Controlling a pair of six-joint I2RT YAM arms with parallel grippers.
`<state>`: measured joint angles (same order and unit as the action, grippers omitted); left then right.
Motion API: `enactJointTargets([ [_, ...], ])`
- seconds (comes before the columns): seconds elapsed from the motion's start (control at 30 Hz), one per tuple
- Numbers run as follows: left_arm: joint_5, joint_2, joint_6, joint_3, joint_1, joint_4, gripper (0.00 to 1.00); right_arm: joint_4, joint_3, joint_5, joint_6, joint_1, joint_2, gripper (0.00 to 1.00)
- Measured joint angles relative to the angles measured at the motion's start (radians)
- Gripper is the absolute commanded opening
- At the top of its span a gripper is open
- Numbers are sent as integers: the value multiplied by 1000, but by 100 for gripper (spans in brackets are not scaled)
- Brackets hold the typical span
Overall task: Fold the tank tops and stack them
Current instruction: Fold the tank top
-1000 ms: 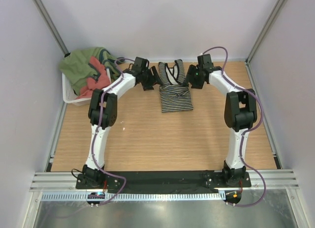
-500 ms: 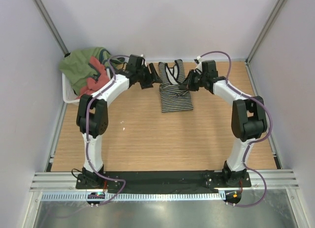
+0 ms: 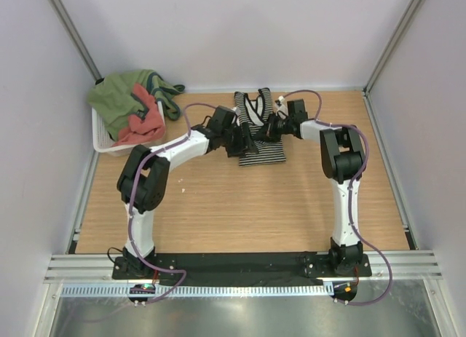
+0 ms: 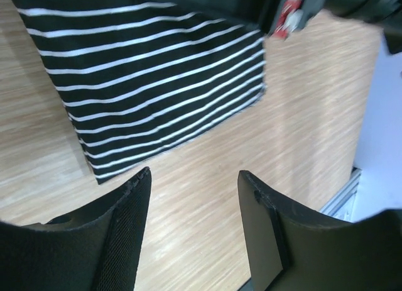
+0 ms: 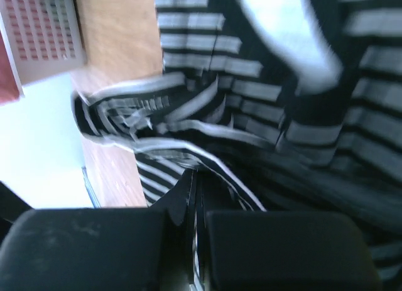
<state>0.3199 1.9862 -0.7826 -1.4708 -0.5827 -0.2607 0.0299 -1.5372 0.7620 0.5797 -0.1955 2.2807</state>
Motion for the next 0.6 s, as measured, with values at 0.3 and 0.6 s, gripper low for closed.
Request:
enactJointTargets([
  [0.3,-13,130,4,-31,8,-10,57,-35,-204,30,93,31,116,8],
  [0.6,-60,117,13,-30,8,-51,58,127,-330,-29,86,36,166,33],
])
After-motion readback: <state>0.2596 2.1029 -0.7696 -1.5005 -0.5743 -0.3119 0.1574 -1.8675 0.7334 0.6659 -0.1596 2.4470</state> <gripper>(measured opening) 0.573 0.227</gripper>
